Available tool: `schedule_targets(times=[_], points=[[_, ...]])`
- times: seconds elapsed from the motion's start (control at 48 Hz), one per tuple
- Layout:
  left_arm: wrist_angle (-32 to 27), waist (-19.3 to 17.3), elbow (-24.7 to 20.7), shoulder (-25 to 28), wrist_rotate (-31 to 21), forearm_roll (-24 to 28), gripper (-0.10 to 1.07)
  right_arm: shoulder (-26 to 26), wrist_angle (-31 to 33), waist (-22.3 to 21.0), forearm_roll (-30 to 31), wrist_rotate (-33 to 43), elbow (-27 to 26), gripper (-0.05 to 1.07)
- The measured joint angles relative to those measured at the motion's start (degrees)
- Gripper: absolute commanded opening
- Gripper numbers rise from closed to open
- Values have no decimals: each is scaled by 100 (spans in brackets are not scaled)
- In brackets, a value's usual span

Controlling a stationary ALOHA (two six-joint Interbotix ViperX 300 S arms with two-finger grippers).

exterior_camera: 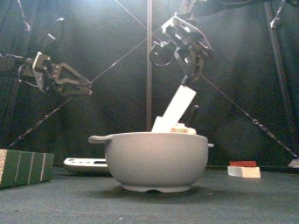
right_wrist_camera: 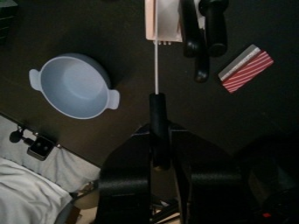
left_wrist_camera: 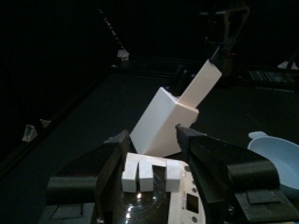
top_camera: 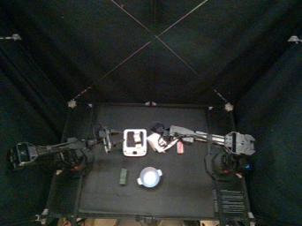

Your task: Put cleaver back in holder

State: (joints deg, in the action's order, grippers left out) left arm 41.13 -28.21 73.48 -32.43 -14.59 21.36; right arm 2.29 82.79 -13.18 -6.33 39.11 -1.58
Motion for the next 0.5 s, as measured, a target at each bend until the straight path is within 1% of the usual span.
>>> schedule_targets(times=[0.188,0.333,0.5], points=[[0,0,0,9,9,9,84,105,-18,-44,79,-35,-158,50],[0,0,0,0,9,9,84,211,-18,-70,185,-79,-299,50],[0,-9,0,9,9,0,84,387,-70,-114,237,-202,-334,50]])
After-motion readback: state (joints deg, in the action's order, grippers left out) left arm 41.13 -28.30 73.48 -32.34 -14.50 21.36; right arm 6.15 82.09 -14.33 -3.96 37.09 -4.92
